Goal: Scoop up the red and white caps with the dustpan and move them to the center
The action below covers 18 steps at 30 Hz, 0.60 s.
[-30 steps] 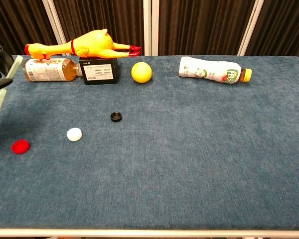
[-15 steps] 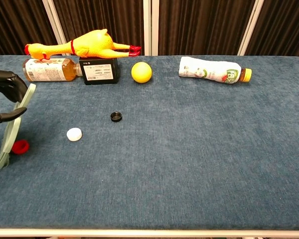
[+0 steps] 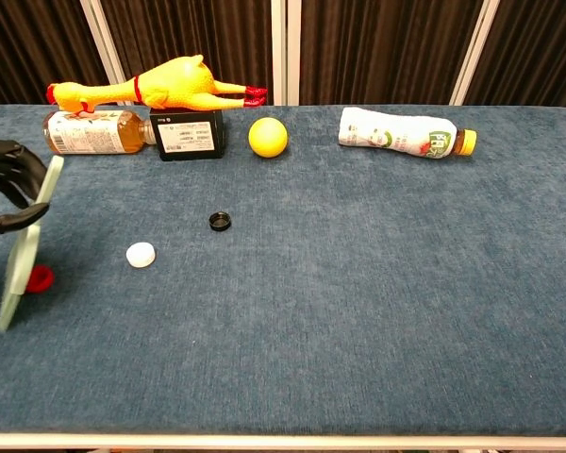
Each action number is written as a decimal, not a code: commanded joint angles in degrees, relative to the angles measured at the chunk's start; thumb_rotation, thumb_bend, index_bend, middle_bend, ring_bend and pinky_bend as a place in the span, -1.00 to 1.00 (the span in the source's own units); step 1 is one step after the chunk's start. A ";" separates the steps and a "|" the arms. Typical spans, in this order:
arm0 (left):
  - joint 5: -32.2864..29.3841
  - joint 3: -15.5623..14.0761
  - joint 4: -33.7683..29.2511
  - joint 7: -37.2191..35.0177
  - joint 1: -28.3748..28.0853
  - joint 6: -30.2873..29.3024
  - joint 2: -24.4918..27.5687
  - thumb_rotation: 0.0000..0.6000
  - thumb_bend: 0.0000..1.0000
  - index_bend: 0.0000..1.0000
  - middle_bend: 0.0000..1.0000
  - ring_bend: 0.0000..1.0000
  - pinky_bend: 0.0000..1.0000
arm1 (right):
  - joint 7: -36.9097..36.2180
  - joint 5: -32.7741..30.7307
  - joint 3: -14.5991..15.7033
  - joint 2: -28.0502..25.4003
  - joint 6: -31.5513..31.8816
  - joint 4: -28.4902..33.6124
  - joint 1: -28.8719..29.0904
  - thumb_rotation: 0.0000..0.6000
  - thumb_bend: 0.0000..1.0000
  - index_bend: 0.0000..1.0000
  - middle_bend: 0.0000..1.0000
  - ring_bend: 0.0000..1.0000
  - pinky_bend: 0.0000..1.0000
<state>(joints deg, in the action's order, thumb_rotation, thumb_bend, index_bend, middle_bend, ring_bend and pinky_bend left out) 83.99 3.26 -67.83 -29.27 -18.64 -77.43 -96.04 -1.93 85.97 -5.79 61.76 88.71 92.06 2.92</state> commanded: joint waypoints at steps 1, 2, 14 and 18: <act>-0.30 2.13 1.57 0.23 -1.24 -0.06 -2.96 1.00 -0.15 0.05 0.16 -0.12 -0.09 | -0.11 -0.05 -0.06 0.07 -0.08 -0.10 0.07 1.00 -0.88 -0.80 -0.61 -0.99 -0.87; -0.23 2.76 2.54 1.41 -1.78 -0.27 -4.12 1.00 -0.14 0.05 0.16 -0.12 -0.09 | -0.23 -0.15 -0.11 0.12 -0.16 -0.18 0.11 1.00 -0.88 -0.80 -0.61 -0.99 -0.87; -2.55 7.16 4.14 6.60 -7.37 4.63 -10.69 1.00 -0.14 0.05 0.15 -0.12 -0.07 | -1.91 -1.18 -0.15 0.59 -0.31 -1.70 -0.30 1.00 -0.88 -0.80 -0.61 -0.99 -0.87; -2.81 8.43 3.74 8.11 -9.36 5.42 -13.04 1.00 -0.14 0.05 0.15 -0.12 -0.07 | -2.53 -1.45 -0.16 0.61 -0.21 -2.22 -0.54 1.00 -0.88 -0.80 -0.61 -0.99 -0.87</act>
<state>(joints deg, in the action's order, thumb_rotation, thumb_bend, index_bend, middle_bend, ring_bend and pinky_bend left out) 81.37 11.18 -63.97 -21.78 -27.23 -72.57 -108.28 -4.44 84.55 -5.94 62.37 88.49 89.87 2.41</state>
